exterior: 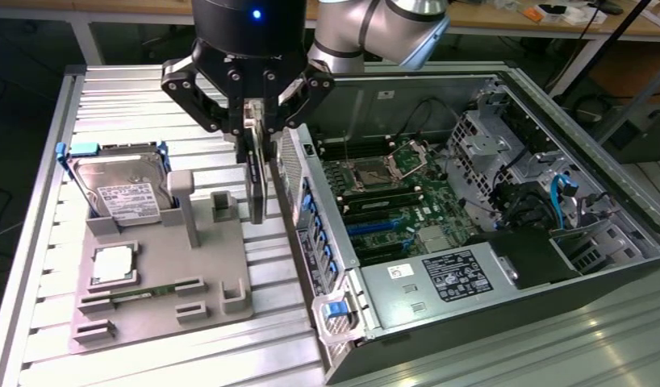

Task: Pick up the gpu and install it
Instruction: 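Pick up the gpu and move the gpu toward the slot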

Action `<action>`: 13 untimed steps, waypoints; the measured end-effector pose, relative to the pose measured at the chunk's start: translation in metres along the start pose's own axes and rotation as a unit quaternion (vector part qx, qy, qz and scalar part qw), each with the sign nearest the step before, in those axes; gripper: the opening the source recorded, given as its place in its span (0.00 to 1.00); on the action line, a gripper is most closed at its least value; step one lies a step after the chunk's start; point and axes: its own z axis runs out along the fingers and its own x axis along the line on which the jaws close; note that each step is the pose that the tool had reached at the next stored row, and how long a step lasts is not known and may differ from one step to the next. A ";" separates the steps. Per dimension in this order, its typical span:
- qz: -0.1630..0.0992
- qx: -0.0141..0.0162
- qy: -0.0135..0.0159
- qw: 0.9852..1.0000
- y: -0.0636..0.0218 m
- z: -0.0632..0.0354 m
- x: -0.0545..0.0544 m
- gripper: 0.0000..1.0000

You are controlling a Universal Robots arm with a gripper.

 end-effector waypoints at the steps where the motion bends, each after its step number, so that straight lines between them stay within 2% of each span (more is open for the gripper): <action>1: 0.000 0.000 0.000 1.000 0.0006 -0.0023 0.000 0.27; 6: 0.000 0.002 0.001 1.000 0.0031 -0.0100 -0.003 0.27; 13: 0.000 0.002 0.004 1.000 0.0073 -0.0126 -0.025 0.27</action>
